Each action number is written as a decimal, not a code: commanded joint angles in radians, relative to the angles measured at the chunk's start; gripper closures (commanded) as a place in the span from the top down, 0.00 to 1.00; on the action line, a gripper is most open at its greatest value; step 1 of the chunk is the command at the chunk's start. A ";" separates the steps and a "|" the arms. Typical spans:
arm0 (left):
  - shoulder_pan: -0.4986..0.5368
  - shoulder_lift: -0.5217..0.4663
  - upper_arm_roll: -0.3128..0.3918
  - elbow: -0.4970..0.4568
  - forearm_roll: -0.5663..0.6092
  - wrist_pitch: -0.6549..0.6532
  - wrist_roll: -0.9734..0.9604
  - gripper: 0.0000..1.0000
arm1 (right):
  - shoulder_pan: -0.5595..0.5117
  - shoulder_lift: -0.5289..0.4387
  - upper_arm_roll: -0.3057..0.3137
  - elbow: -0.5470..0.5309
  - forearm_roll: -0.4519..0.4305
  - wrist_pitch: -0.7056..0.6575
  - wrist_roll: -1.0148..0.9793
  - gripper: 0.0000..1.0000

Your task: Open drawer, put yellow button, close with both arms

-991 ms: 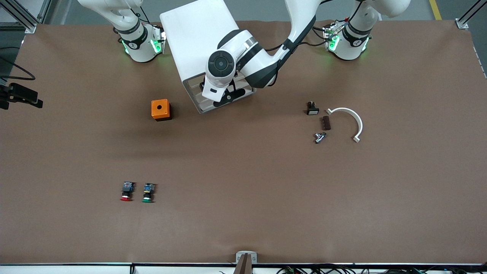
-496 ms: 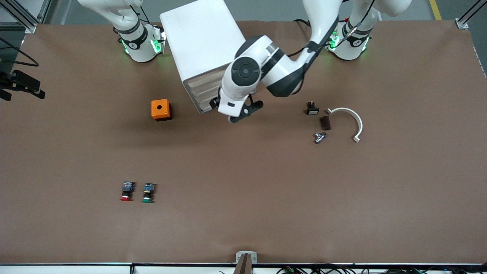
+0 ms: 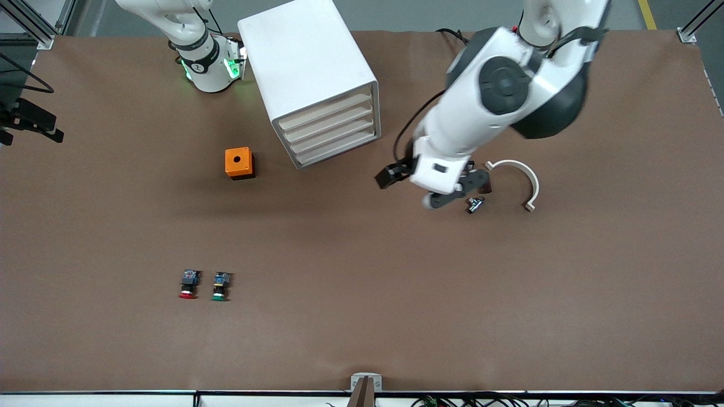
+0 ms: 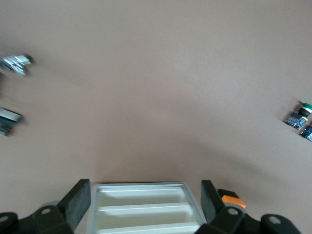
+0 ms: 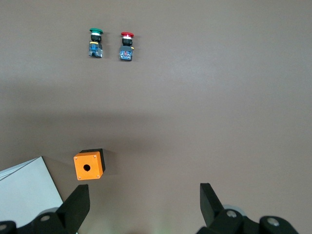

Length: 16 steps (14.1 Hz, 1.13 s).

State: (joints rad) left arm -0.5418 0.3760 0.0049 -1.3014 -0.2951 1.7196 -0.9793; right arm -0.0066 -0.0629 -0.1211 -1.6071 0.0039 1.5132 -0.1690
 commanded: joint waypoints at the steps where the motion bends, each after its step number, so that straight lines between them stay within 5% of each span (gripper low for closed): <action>1: 0.112 -0.077 -0.006 -0.025 0.014 -0.139 0.161 0.99 | -0.029 -0.014 0.020 0.006 0.004 -0.014 -0.012 1.00; 4: 0.236 -0.112 -0.006 -0.030 0.045 -0.270 0.345 0.99 | -0.030 -0.014 0.024 0.007 0.004 -0.022 -0.012 1.00; 8: 0.270 -0.131 -0.006 -0.036 0.201 -0.291 0.467 0.99 | -0.019 -0.014 0.024 0.009 0.002 -0.021 -0.007 1.00; 16: 0.494 -0.164 -0.014 -0.058 0.205 -0.291 0.804 0.99 | -0.021 -0.012 0.023 0.032 0.002 -0.022 0.002 1.00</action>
State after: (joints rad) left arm -0.0797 0.2537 0.0047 -1.3181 -0.1048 1.4311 -0.2323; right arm -0.0086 -0.0668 -0.1117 -1.5894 0.0039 1.5052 -0.1686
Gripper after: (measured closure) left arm 0.004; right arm 0.000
